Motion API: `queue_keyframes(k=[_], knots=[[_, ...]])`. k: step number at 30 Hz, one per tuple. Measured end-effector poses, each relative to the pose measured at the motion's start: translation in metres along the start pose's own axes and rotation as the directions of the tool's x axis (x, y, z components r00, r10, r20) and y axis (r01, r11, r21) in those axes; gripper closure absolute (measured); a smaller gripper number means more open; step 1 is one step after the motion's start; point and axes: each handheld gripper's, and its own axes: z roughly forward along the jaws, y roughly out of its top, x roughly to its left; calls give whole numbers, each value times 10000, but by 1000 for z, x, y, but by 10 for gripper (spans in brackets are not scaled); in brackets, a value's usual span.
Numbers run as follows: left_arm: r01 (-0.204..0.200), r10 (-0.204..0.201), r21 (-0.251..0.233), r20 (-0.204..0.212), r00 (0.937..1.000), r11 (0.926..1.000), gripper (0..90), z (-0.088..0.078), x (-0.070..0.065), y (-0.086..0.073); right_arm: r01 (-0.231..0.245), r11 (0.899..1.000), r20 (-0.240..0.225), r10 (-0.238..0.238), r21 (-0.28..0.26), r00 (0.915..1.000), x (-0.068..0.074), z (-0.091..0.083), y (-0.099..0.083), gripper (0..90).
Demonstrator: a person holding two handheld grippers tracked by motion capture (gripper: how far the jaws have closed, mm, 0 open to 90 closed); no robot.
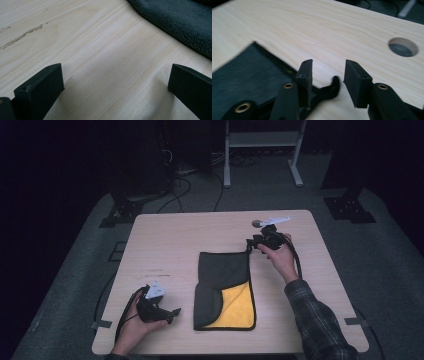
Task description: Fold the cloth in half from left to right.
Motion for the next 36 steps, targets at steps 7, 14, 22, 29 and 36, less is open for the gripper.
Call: queue_keyframes(k=[7,14,22,29,36], knots=[[-1,1,2,5,10000,10000,0,0,0,0,197,9992,-973,-162,350,9951,24,-17,-7,555],[3,-3,-2,3,10000,10000,0,0,0,0,673,9972,-1546,-617,311,9860,57,-32,-25,554],[-1,1,-2,2,10000,10000,0,0,0,0,1366,9885,-2446,-1170,647,9625,97,-39,-53,562],[25,-25,-21,5,10000,10000,0,0,0,0,1698,9809,-3280,-1304,944,9356,126,-28,-62,582],[3,-3,-2,5,10000,10000,0,0,0,0,1946,9724,-3510,-1390,1285,9260,142,-8,-65,596]])
